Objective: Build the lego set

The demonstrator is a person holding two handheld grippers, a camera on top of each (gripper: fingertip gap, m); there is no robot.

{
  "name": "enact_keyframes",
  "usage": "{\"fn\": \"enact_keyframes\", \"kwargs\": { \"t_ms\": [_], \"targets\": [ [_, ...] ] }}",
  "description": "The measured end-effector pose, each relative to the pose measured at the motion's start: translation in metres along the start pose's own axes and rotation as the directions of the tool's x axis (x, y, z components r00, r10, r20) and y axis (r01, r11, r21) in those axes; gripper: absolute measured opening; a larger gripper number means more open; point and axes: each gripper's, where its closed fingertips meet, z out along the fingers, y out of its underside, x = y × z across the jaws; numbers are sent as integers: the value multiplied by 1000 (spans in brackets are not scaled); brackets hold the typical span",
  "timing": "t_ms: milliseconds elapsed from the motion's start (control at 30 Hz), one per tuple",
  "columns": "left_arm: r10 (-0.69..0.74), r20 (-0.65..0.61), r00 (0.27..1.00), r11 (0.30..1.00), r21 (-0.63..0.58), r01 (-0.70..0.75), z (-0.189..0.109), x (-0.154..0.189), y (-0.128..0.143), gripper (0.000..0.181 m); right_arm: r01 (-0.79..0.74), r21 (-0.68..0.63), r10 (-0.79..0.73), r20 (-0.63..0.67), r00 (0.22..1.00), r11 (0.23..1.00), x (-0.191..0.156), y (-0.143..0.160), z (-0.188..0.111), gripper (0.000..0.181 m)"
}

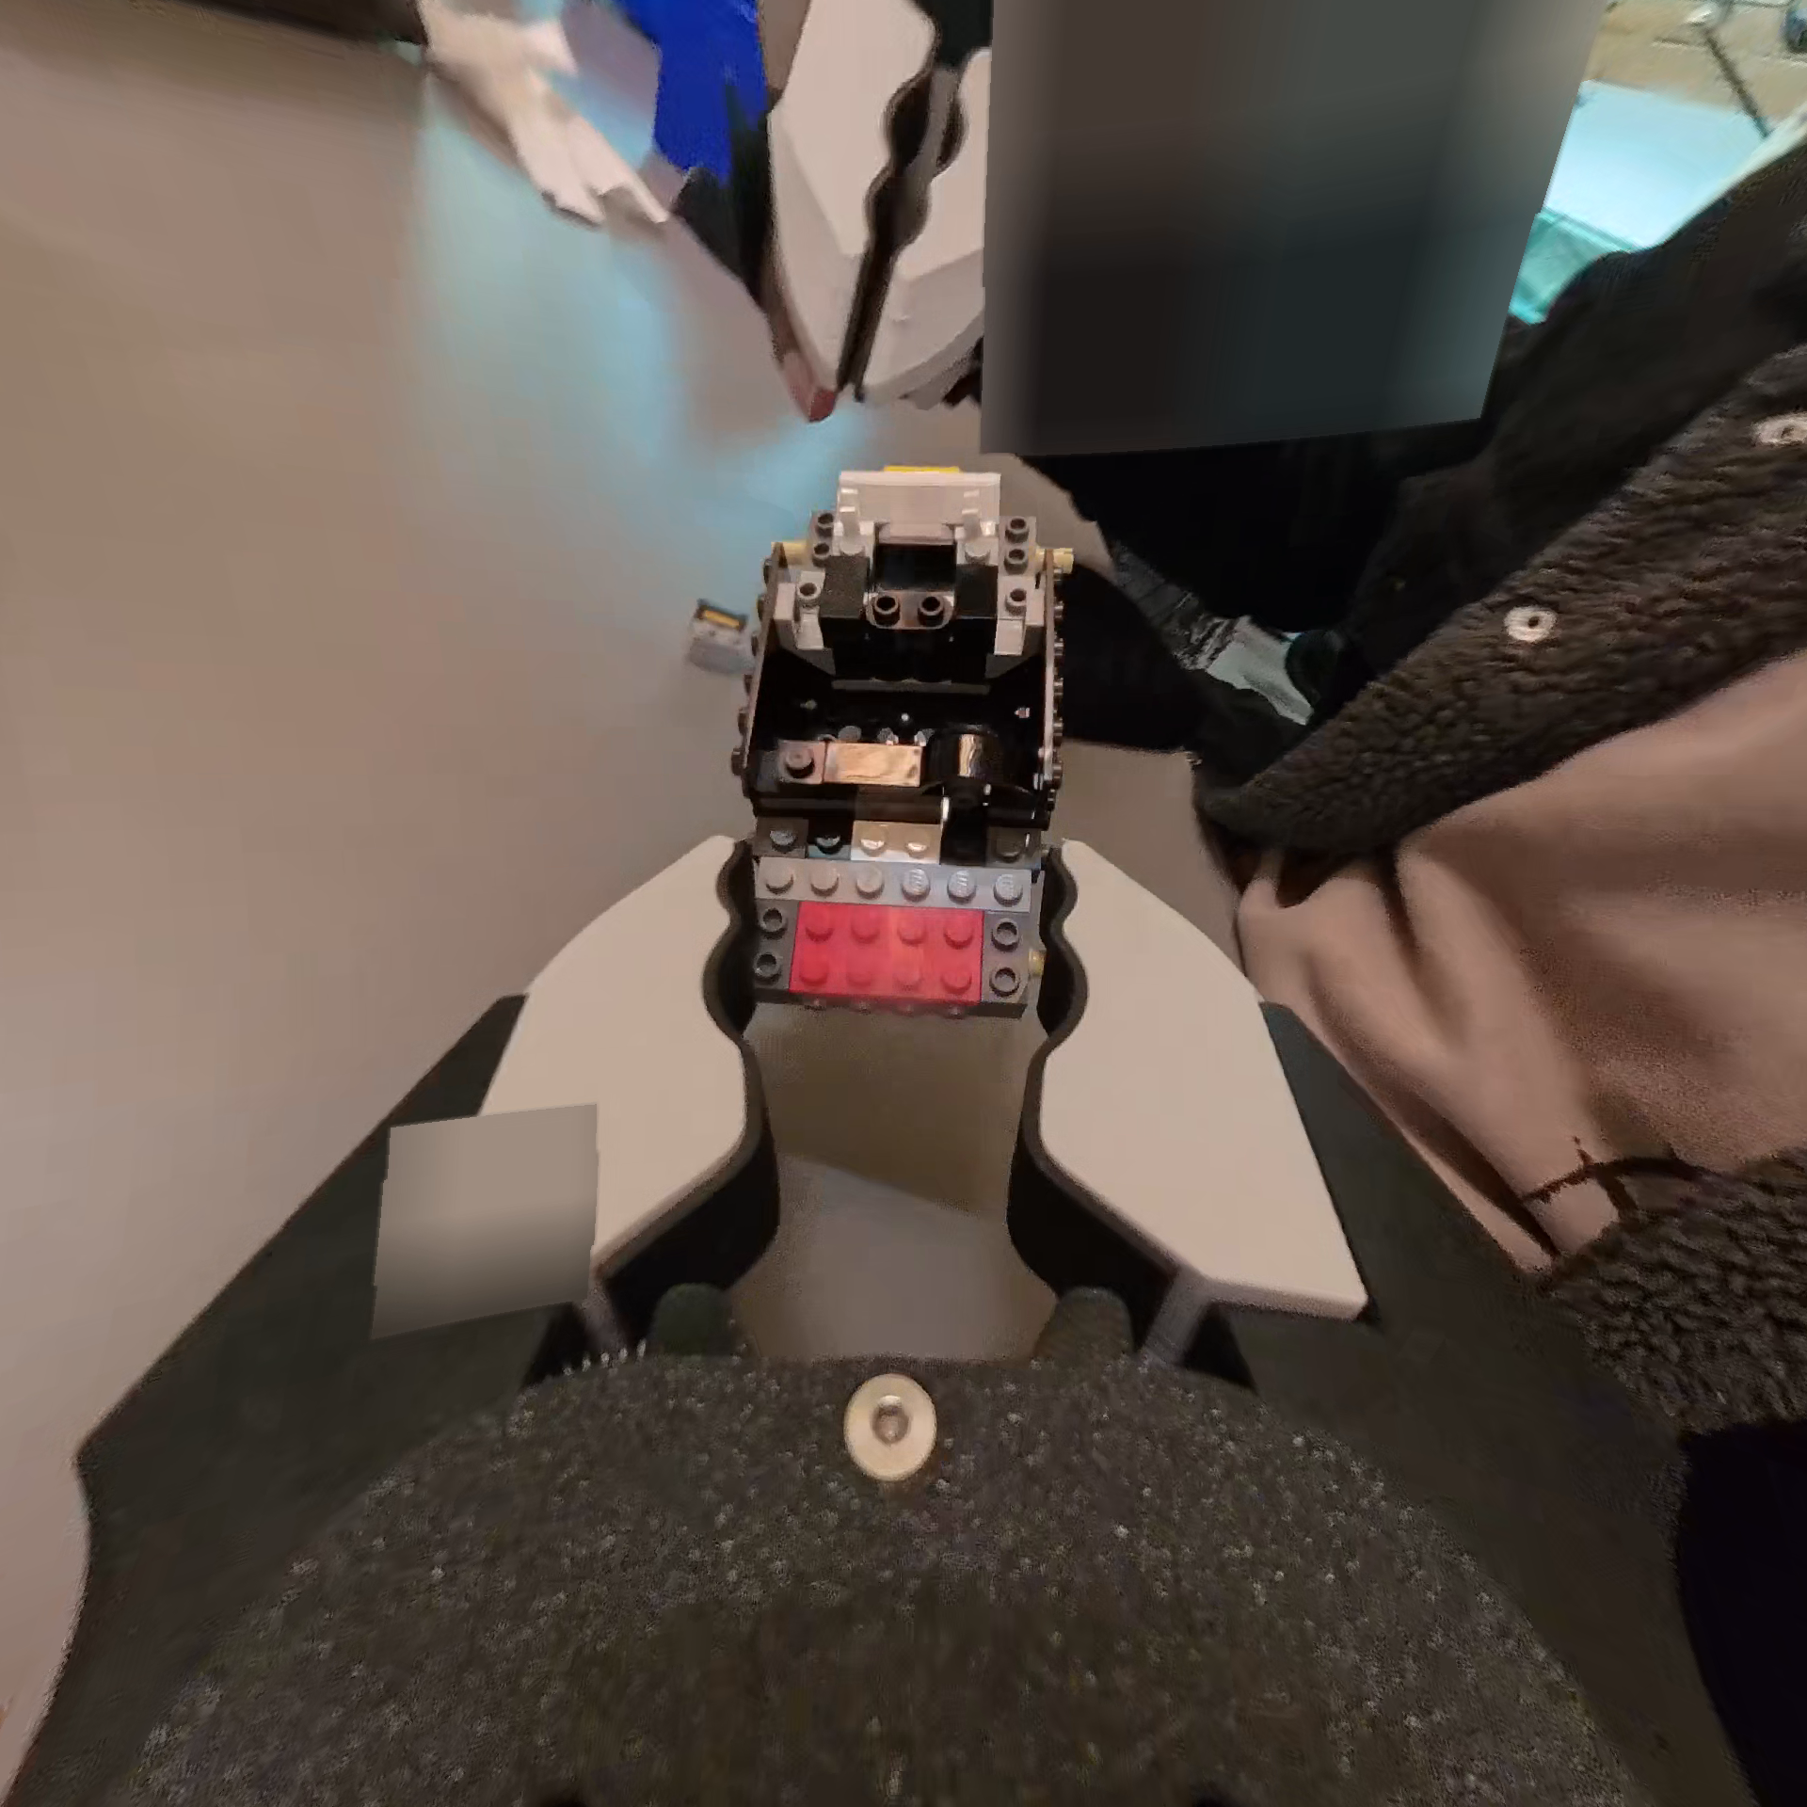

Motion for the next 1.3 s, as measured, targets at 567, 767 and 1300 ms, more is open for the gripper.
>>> {"fn": "enact_keyframes", "kwargs": {
  "t_ms": [567, 767, 1300],
  "targets": [
    [85, -75, 994, 996, 26, -83, 3, 14, -2, 56, 6, 63, -10, 78, 997, 998, -5, 7, 6, 2],
    [219, 138, 966, 964, -182, -192, 14, -11, 19, 56, 24, 32, -26, 65, 998, 999, -5, 8, 11, 2],
    [458, 301, 836, 836, -465, -291, 27, -34, 45, 56, 220, -424, -234, 21, 972, 879, 3, 55, 59, 0]
  ]
}}
